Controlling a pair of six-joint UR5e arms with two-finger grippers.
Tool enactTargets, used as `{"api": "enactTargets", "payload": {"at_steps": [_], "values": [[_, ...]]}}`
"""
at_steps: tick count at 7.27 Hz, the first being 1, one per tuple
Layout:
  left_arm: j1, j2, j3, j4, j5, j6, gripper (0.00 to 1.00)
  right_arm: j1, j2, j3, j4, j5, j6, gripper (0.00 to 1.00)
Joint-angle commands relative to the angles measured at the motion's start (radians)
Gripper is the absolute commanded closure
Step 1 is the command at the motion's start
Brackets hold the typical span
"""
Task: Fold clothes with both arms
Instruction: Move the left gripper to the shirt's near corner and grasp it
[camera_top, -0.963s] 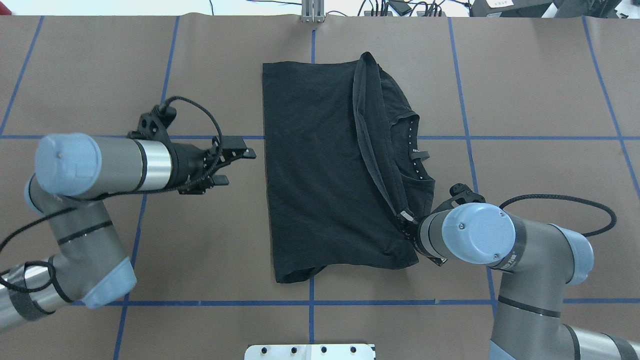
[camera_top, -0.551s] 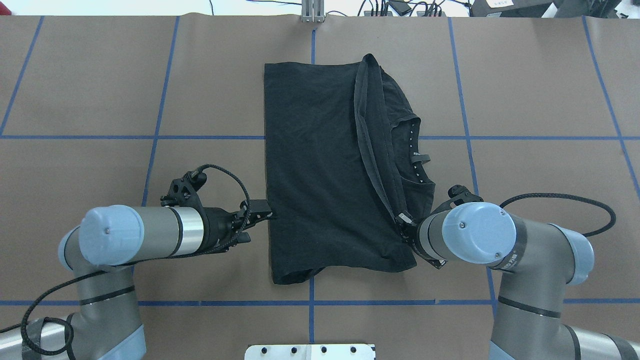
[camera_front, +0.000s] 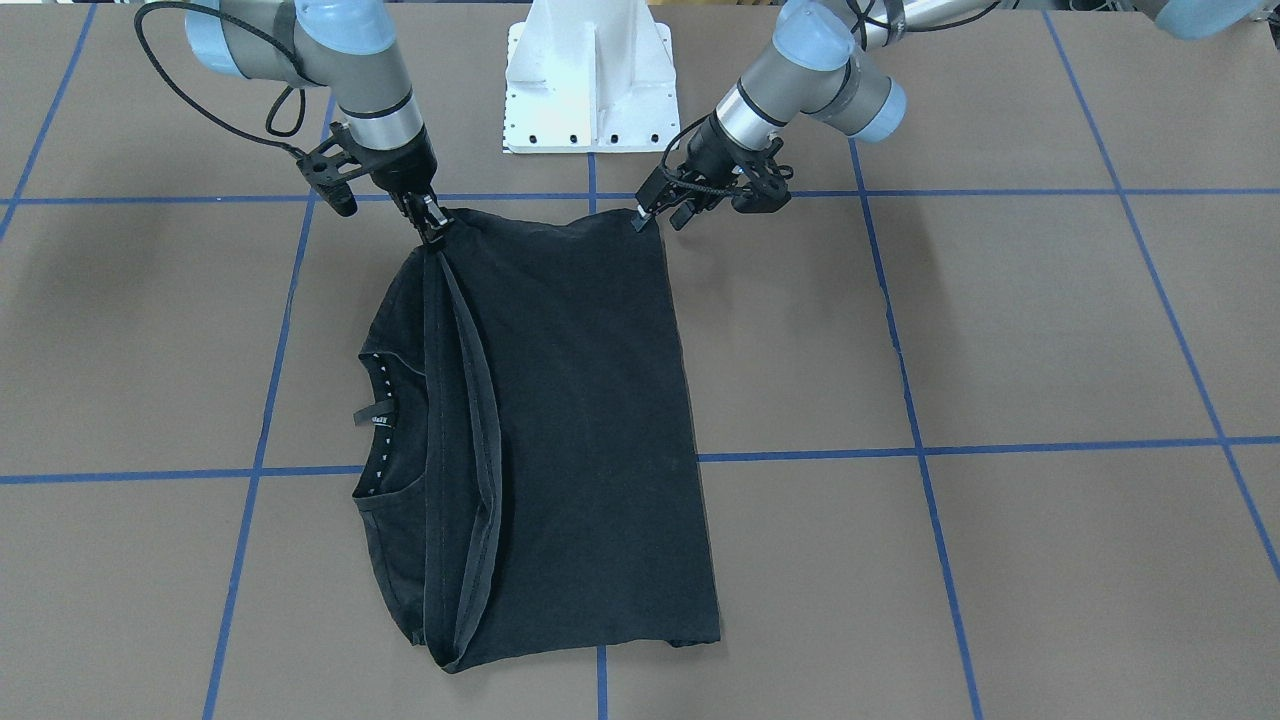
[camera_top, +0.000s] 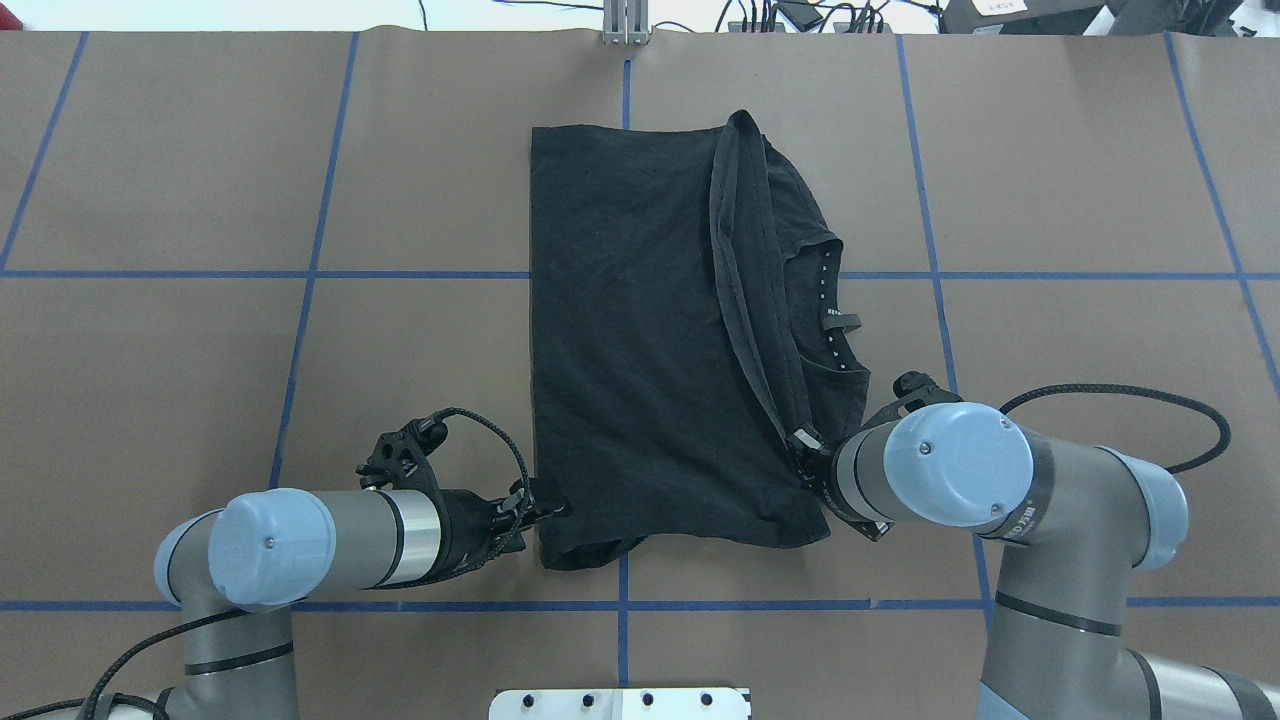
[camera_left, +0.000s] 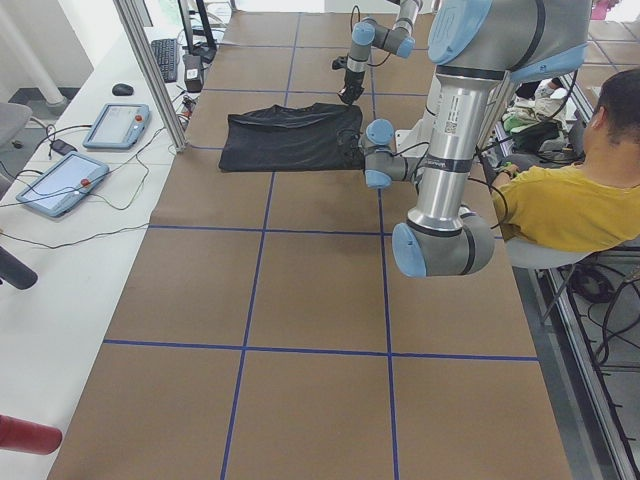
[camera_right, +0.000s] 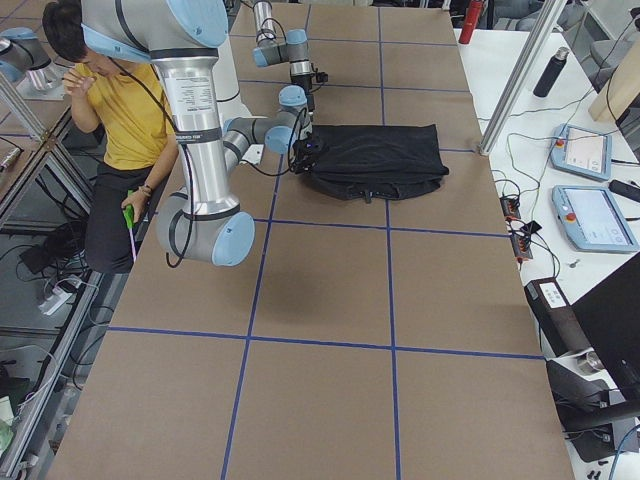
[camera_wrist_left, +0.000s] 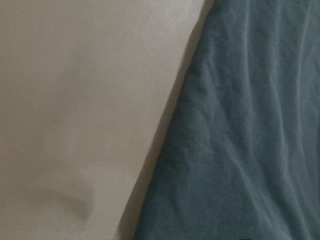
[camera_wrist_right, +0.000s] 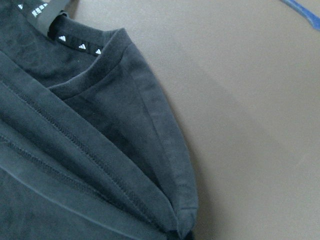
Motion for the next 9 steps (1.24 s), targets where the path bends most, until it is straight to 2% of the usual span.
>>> {"api": "enactTargets", "payload": {"at_steps": [1,3,4,6,9], "values": [[0.025,0.000,0.015,0.001,0.001,-0.002,0.28,0.000,0.002,0.000,0.000,0.000,0.000,1.00],[0.028,-0.005,0.017,-0.001,0.001,-0.003,0.41,0.000,0.000,0.000,0.002,0.000,0.000,1.00],[0.028,-0.003,0.017,0.001,0.001,-0.003,0.56,0.000,0.000,0.000,0.002,0.000,0.000,1.00],[0.028,-0.003,0.017,-0.001,-0.001,-0.003,0.98,0.000,0.000,0.000,0.002,0.000,0.000,1.00],[0.025,0.000,-0.018,0.001,-0.009,-0.003,1.00,0.000,0.000,0.000,0.005,0.002,0.000,1.00]]}}
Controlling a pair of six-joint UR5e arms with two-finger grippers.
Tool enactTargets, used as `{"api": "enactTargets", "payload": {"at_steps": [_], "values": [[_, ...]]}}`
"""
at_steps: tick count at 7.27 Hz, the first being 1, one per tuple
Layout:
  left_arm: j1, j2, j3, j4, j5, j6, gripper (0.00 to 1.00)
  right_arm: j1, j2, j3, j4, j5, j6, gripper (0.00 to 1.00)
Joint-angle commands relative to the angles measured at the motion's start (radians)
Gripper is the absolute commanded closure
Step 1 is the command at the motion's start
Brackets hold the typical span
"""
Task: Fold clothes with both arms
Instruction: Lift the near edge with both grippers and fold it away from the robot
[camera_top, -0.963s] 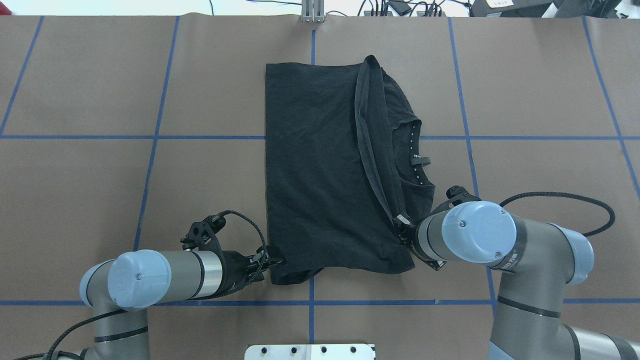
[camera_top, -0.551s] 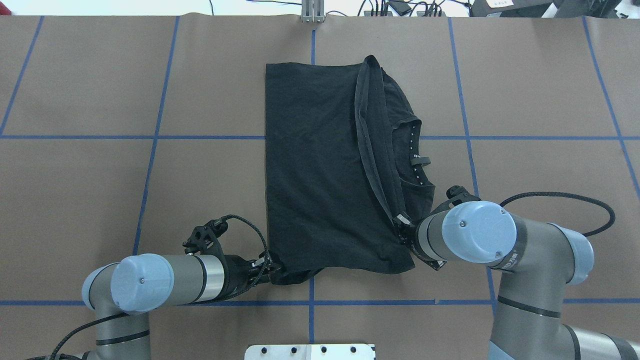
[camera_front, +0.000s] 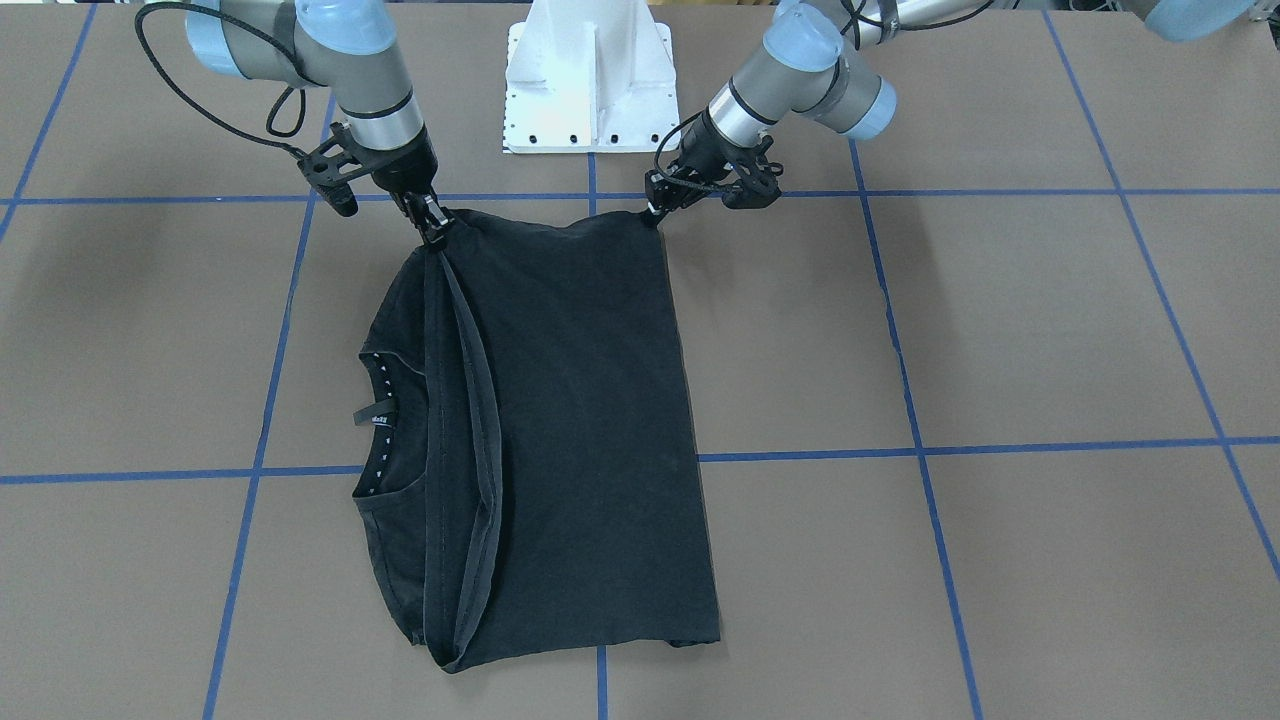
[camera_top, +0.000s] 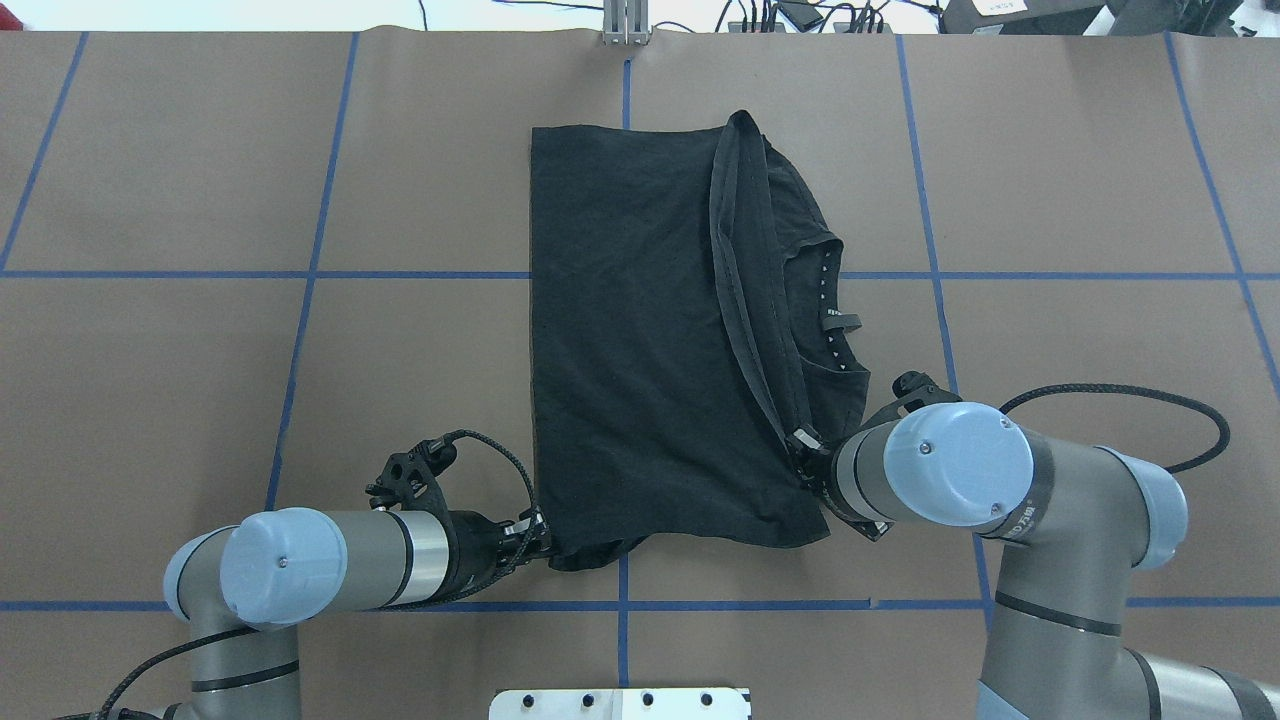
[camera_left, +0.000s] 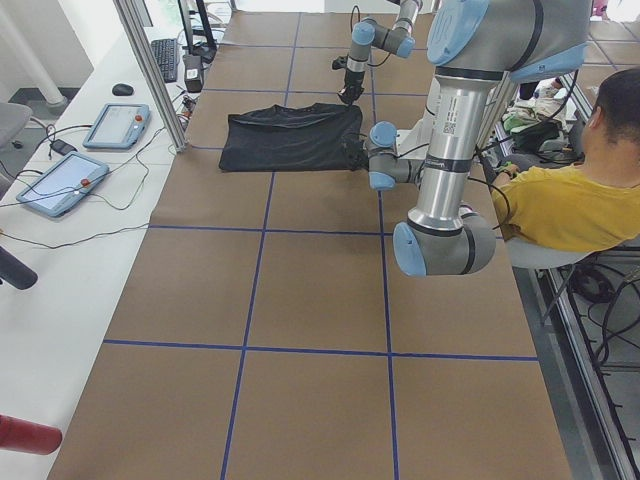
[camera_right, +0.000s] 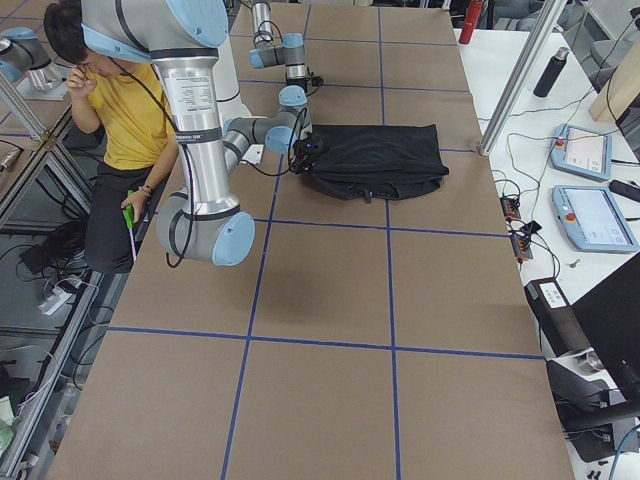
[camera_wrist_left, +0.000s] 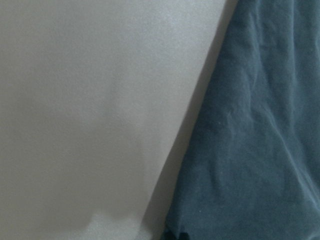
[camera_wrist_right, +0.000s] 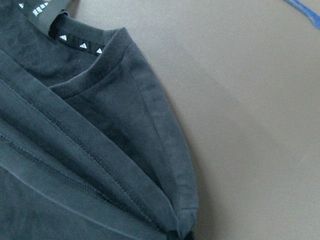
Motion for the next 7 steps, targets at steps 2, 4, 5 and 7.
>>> {"api": "enactTargets", "payload": {"at_steps": [2,4,5,7], "values": [[-0.012,0.033,-0.094,0.001,-0.005,0.000,1.00,0.002,-0.006,0.013,0.001,0.000,0.001,1.00],[-0.012,0.086,-0.203,0.001,-0.005,-0.030,1.00,0.002,-0.075,0.112,0.001,0.009,-0.001,1.00],[-0.012,0.087,-0.243,0.003,-0.005,-0.063,1.00,0.011,-0.099,0.175,-0.002,0.043,0.001,1.00],[-0.101,0.044,-0.248,0.053,-0.008,-0.060,1.00,0.133,-0.080,0.178,-0.001,0.103,-0.001,1.00]]}}
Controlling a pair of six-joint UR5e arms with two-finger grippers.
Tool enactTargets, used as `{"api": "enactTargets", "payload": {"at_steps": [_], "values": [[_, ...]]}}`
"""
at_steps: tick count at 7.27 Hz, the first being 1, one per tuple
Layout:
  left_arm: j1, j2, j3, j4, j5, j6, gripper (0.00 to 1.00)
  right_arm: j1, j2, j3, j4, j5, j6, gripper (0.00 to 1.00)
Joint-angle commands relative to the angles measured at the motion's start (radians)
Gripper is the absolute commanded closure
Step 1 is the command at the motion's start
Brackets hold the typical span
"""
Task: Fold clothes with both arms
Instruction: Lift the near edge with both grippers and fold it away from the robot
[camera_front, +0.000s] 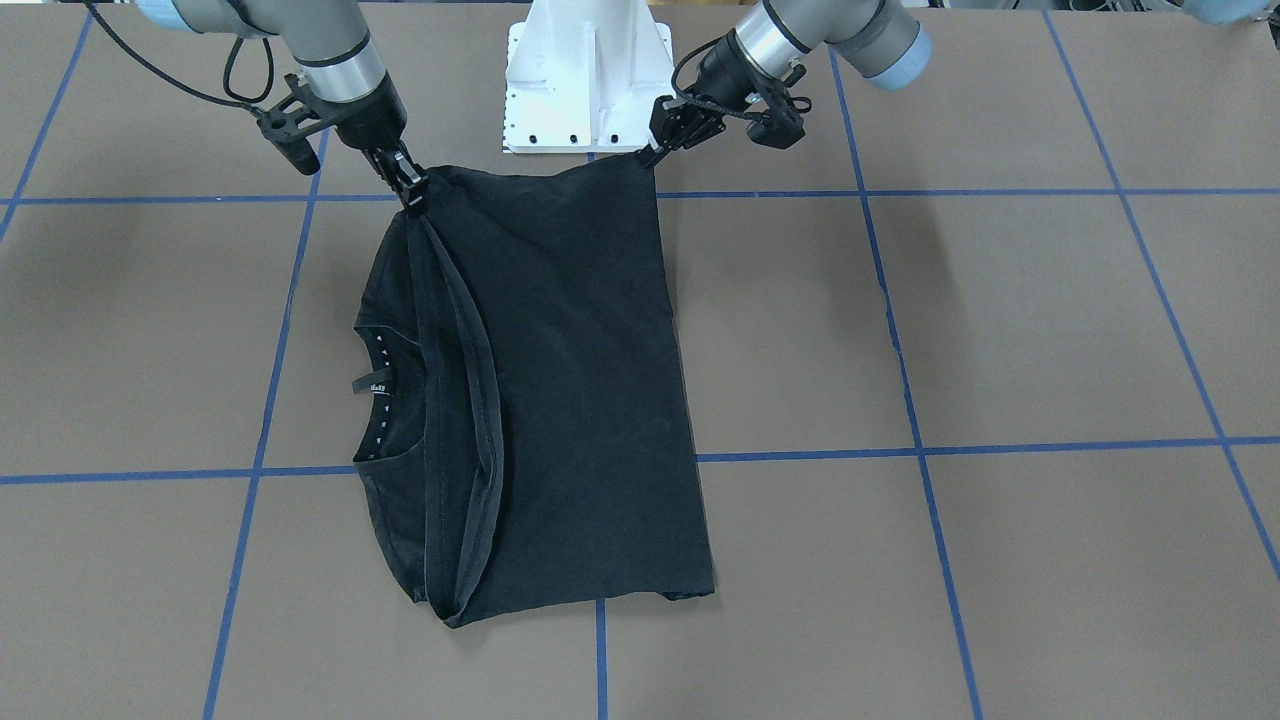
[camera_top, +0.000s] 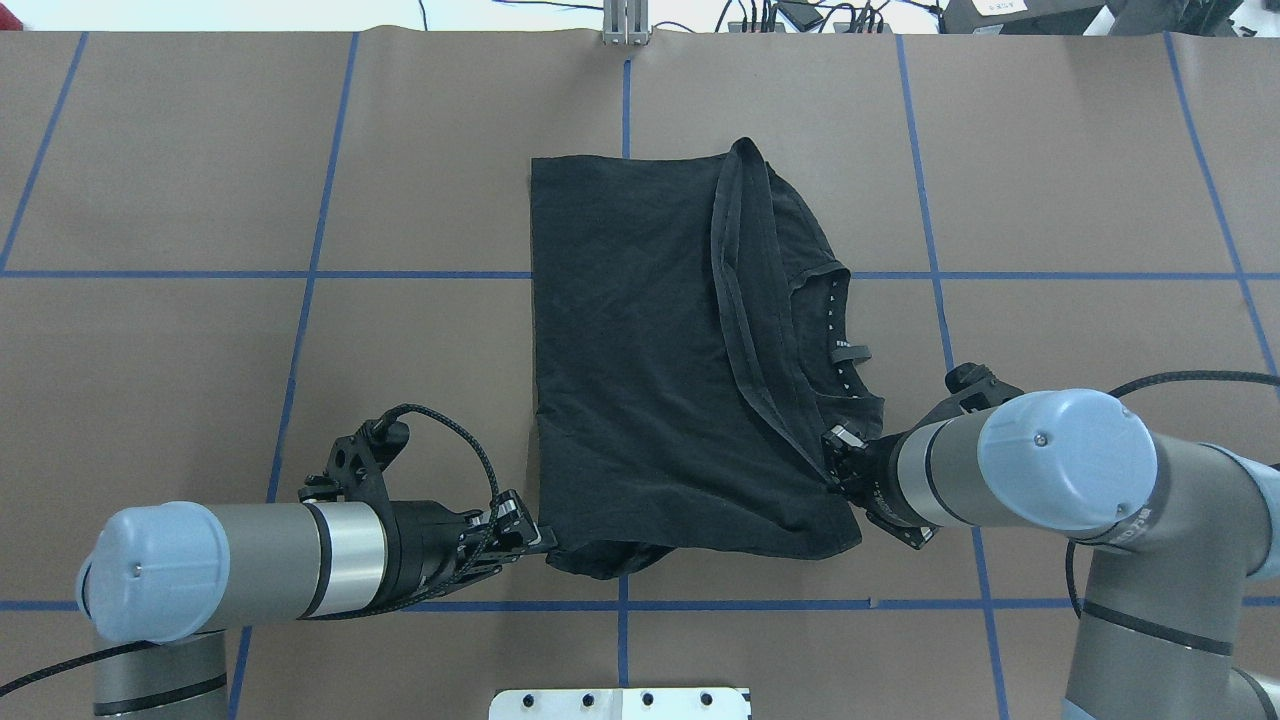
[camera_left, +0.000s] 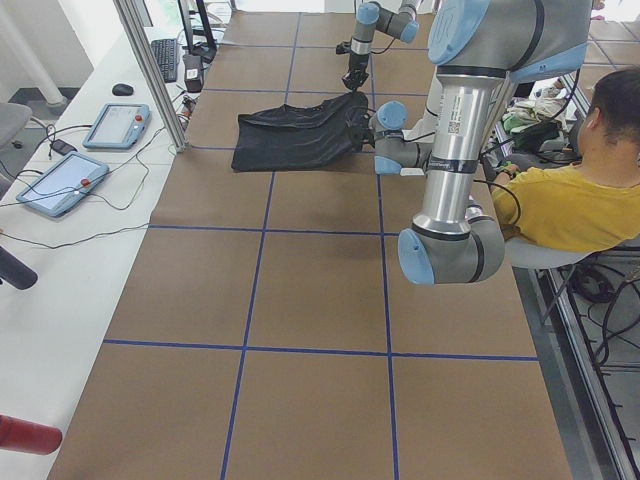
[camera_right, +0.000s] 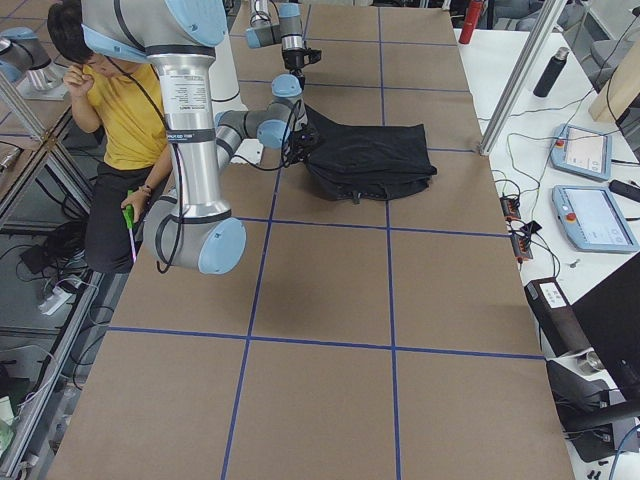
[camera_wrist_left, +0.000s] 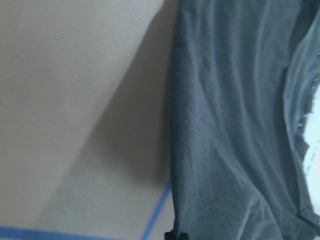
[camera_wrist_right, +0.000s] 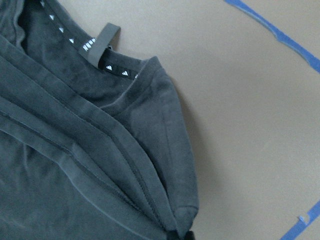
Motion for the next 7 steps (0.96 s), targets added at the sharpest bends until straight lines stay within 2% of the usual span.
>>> {"api": "enactTargets", "payload": {"at_steps": [1,2,3,6,7], "values": [[-0.154,-0.085,0.027,0.092,-0.028,0.013,1.00,0.182,0.070,-0.041,-0.004,0.116,-0.022,1.00],[-0.253,-0.164,0.107,0.126,-0.107,0.043,1.00,0.290,0.177,-0.178,-0.004,0.241,-0.050,1.00],[-0.321,-0.220,0.191,0.134,-0.152,0.086,1.00,0.362,0.293,-0.328,-0.002,0.297,-0.088,1.00],[-0.444,-0.326,0.394,0.128,-0.157,0.166,1.00,0.466,0.542,-0.683,0.002,0.353,-0.206,1.00],[-0.466,-0.378,0.481,0.125,-0.163,0.182,1.00,0.484,0.590,-0.780,0.004,0.371,-0.264,1.00]]}}
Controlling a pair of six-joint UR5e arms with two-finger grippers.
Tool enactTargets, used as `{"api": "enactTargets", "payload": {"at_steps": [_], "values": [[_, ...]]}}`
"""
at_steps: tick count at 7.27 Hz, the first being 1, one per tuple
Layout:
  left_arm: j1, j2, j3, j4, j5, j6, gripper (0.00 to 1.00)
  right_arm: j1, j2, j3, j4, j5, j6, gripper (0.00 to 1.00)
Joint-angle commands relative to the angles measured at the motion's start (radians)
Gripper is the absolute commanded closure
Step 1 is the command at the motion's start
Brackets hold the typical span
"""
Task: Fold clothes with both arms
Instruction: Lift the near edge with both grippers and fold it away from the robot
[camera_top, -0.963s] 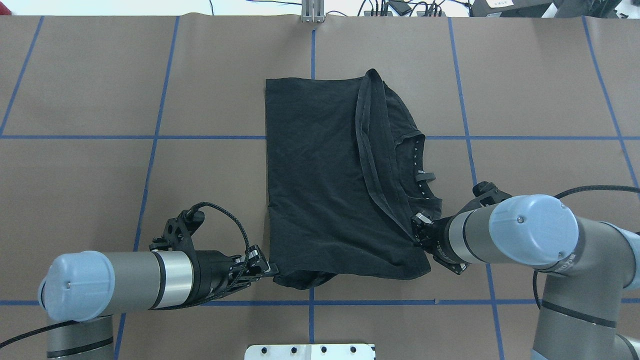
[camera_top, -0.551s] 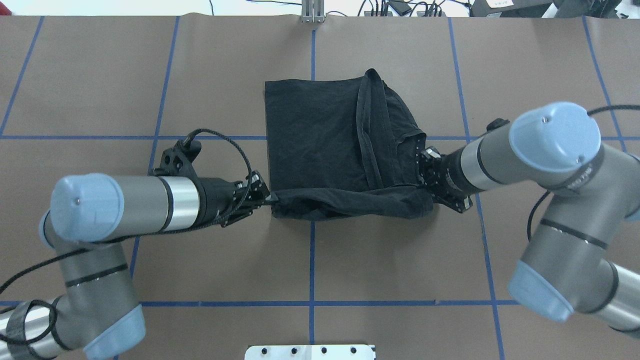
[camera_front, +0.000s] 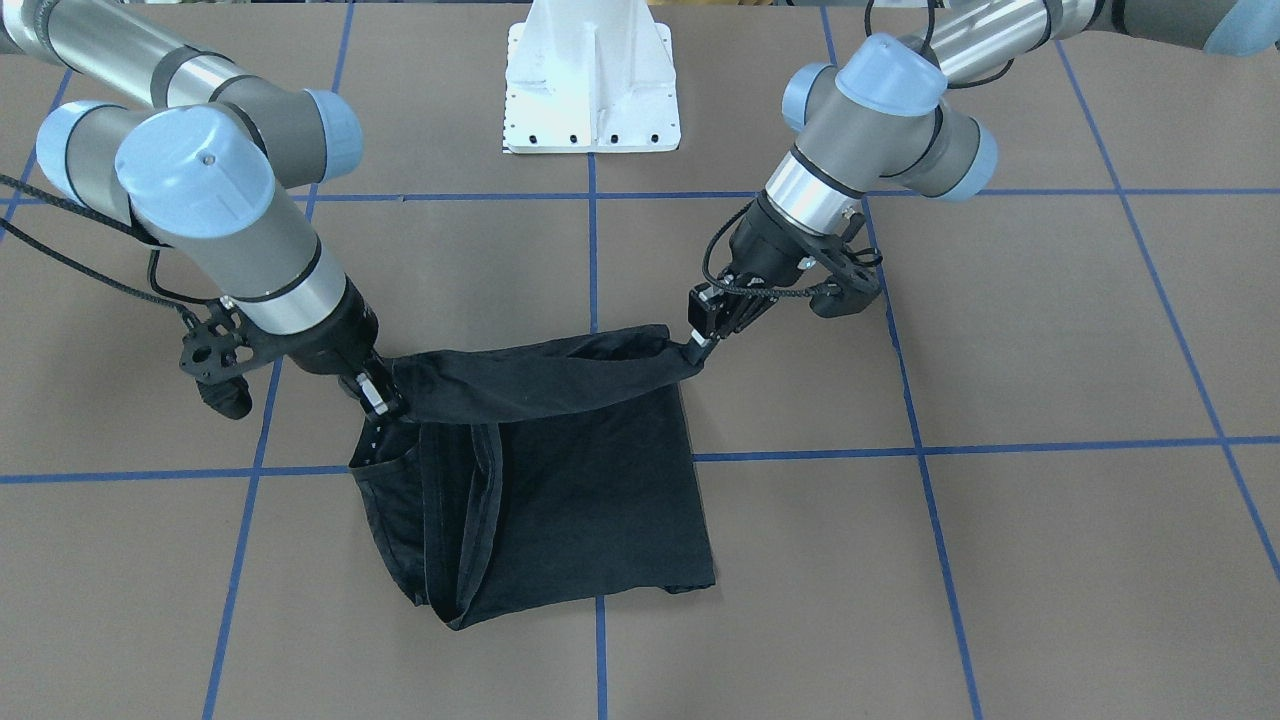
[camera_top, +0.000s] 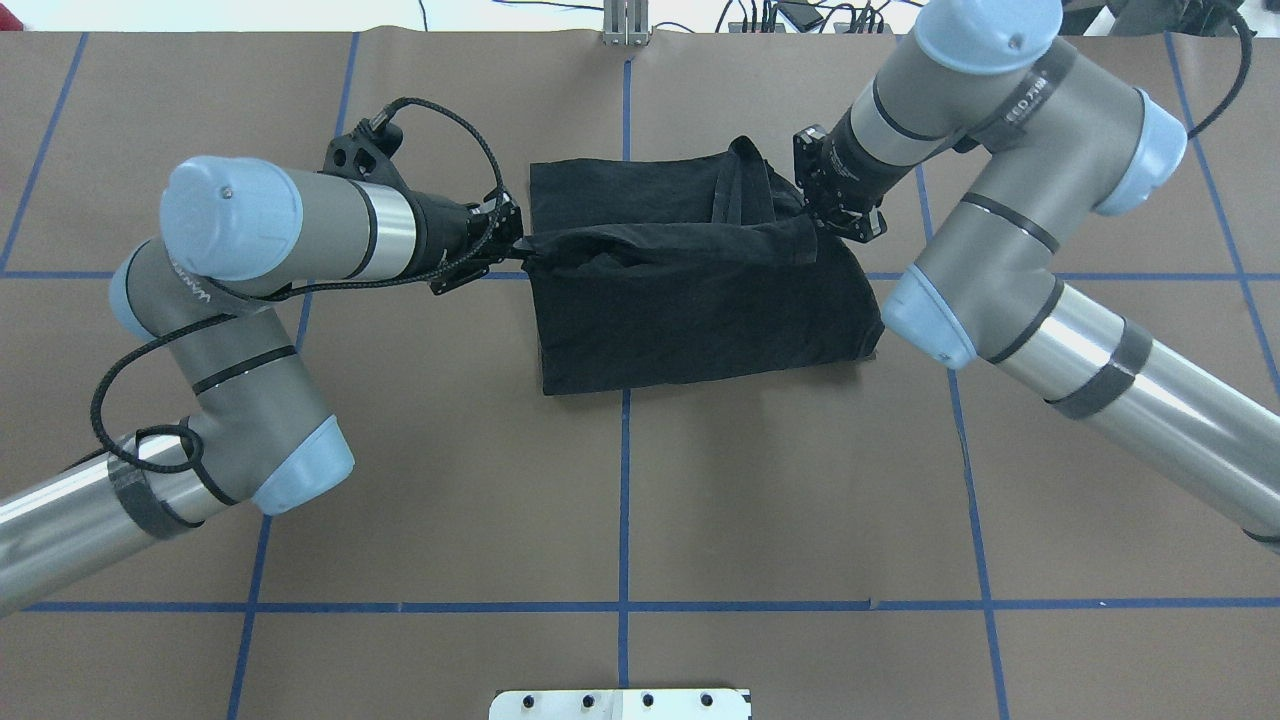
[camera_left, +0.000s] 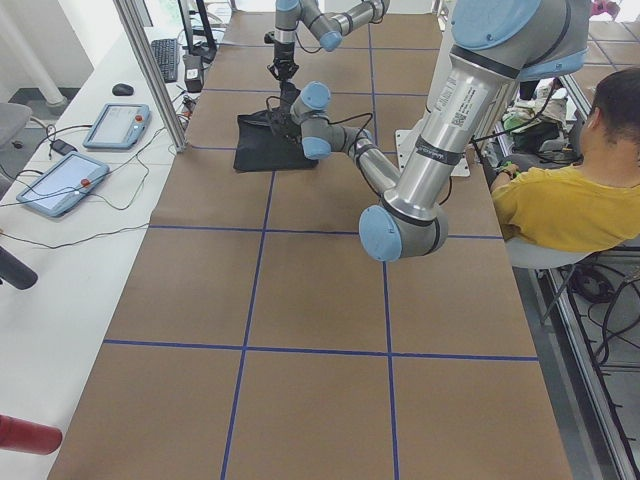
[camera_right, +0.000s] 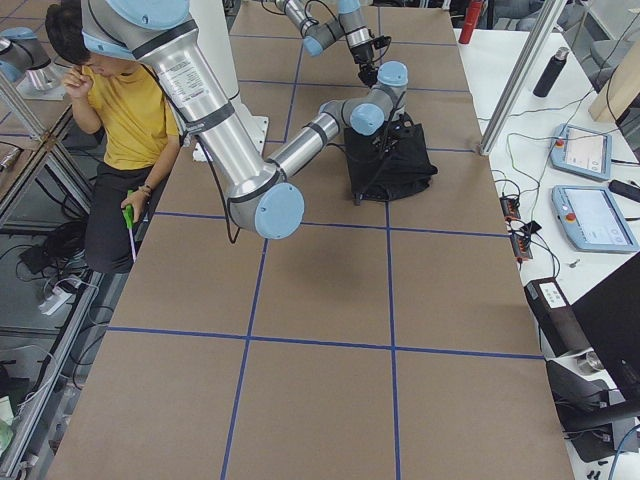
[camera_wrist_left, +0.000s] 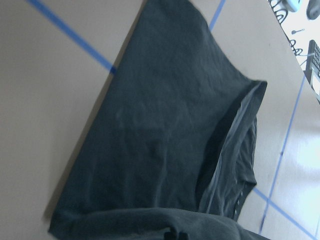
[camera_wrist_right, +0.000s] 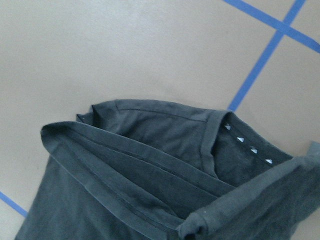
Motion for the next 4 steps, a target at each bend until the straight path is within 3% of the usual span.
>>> {"api": "enactTargets", "payload": {"at_steps": [1,3,4], "values": [[-0.057,-0.096,0.162,-0.007,-0.006,0.033,1.00,0.029,0.111,-0.224,0.038,0.023,-0.103,1.00],[-0.085,-0.189,0.343,-0.048,-0.005,0.090,1.00,0.036,0.188,-0.452,0.227,0.021,-0.103,1.00],[-0.113,-0.246,0.487,-0.122,-0.002,0.121,0.77,0.055,0.234,-0.561,0.284,0.021,-0.111,0.62]]}}
